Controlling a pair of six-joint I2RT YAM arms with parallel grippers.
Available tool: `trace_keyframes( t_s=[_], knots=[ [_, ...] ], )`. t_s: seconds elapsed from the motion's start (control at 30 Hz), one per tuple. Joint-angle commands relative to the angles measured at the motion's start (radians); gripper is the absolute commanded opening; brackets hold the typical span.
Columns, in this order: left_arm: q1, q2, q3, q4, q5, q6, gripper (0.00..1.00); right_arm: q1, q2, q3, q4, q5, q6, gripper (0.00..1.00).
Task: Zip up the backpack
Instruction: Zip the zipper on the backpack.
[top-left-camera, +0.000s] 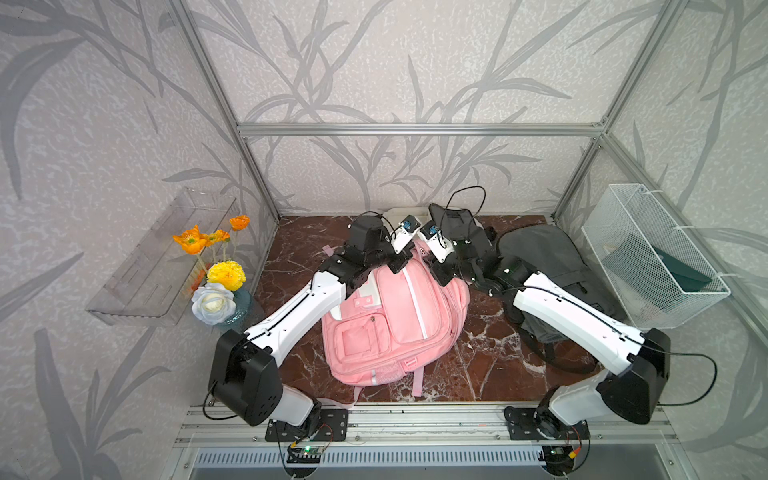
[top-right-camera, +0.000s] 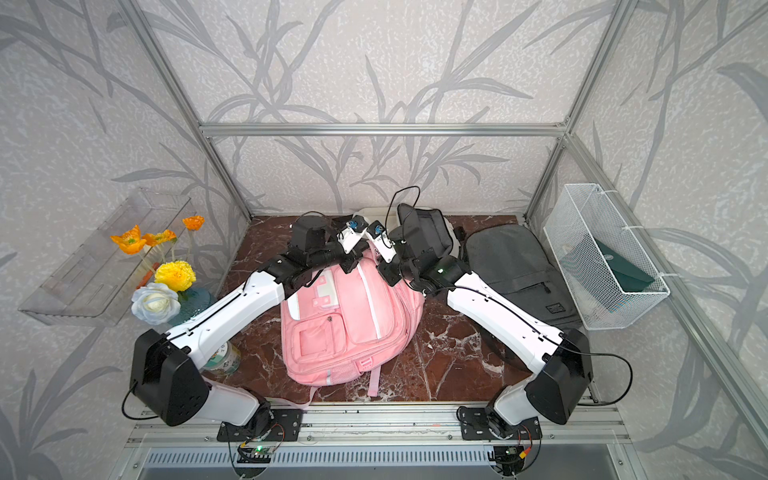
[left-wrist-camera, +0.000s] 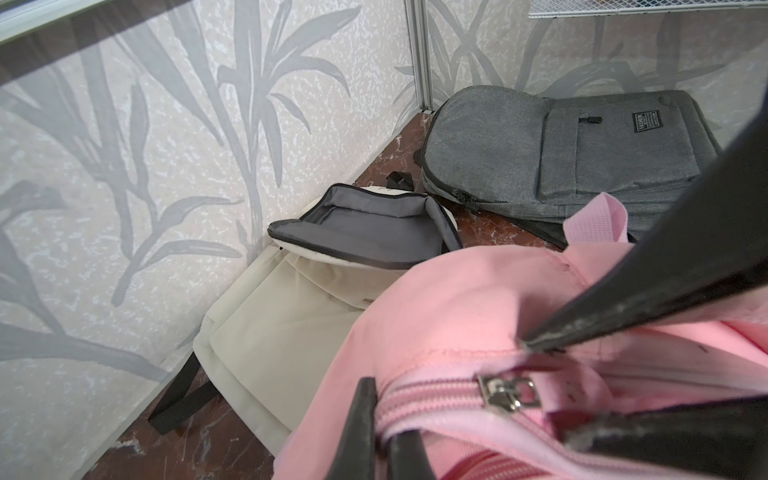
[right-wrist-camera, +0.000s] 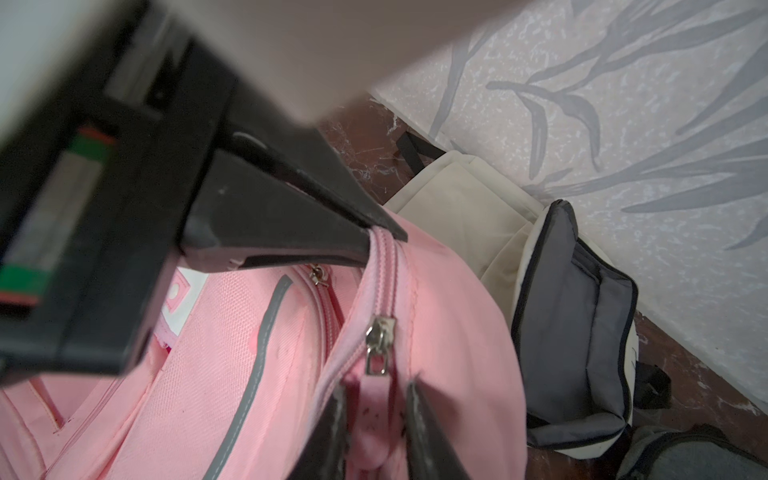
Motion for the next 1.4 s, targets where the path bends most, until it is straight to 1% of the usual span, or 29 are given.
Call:
trace_keyframes(
  t_s=[0.0, 0.1, 0.27, 0.33, 0.5, 0.6, 0.7, 0.87, 1.0, 1.13, 1.2, 1.27, 1.33, 1.37],
  knots=[
    [-0.026, -0.026, 0.054, 0.105, 0.050, -0.008, 0.00, 0.024, 0.057, 0.034, -0.023, 0.002, 0.000, 0.23],
    [-0.030, -0.031, 0.050, 0.111, 0.052, -0.007, 0.00, 0.021, 0.070, 0.041, -0.021, 0.049, 0.038, 0.10],
    [-0.030, -0.040, 0.044, 0.112, 0.038, -0.001, 0.00, 0.009, 0.053, 0.031, -0.005, 0.097, 0.070, 0.00],
    [-0.030, -0.038, 0.040, 0.119, 0.013, 0.004, 0.00, 0.008, 0.030, 0.020, 0.006, 0.105, 0.076, 0.00],
    [-0.022, -0.017, 0.040, 0.125, -0.114, 0.020, 0.00, 0.008, -0.061, -0.047, 0.037, 0.100, 0.080, 0.00],
    [-0.006, 0.008, 0.067, 0.104, -0.140, 0.013, 0.00, 0.010, -0.104, -0.096, 0.041, 0.095, 0.073, 0.00],
    [0.016, 0.036, 0.103, 0.090, -0.148, -0.026, 0.00, 0.013, -0.134, -0.134, 0.032, 0.089, 0.069, 0.00],
    [0.033, 0.089, 0.169, 0.052, -0.197, -0.041, 0.00, 0.019, -0.176, -0.171, 0.002, 0.081, 0.076, 0.00],
    [0.044, 0.115, 0.195, 0.043, -0.226, -0.047, 0.00, 0.031, -0.202, -0.175, -0.031, 0.090, 0.075, 0.00],
    [0.052, 0.129, 0.201, 0.036, -0.225, -0.046, 0.00, 0.033, -0.218, -0.178, -0.036, 0.114, 0.072, 0.00],
    [0.052, 0.132, 0.200, 0.023, -0.190, -0.040, 0.00, 0.033, -0.217, -0.166, -0.031, 0.132, 0.072, 0.00],
    [0.052, 0.121, 0.181, 0.028, -0.126, -0.037, 0.00, 0.032, -0.211, -0.153, -0.012, 0.172, 0.070, 0.00],
    [0.052, 0.107, 0.150, 0.061, -0.101, -0.062, 0.00, 0.032, -0.212, -0.150, 0.021, 0.229, 0.079, 0.00],
    [0.052, 0.106, 0.141, 0.064, -0.108, -0.069, 0.00, 0.031, -0.213, -0.152, 0.035, 0.240, 0.080, 0.00]
  ],
)
